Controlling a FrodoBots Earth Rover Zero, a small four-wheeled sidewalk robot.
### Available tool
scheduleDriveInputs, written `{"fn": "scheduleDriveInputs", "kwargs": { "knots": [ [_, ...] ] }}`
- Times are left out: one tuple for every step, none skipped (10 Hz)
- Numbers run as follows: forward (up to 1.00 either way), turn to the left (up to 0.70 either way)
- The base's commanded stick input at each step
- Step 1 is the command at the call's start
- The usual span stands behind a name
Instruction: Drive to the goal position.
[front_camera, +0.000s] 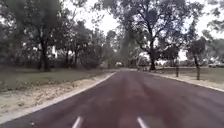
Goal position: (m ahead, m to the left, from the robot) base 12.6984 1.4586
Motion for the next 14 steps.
{"fn": "scheduleDriveInputs", "kwargs": {
  "knots": [
    [0.60,0.00],
    [0.60,0.00],
    [0.60,0.00],
    [0.60,0.00],
    [0.60,0.00],
    [0.60,0.00],
    [0.60,0.00],
    [0.60,0.00],
    [0.60,-0.15],
    [0.60,-0.15],
    [0.60,-0.15],
    [0.60,-0.15],
    [0.60,-0.15],
    [0.60,-0.15]
  ]
}}
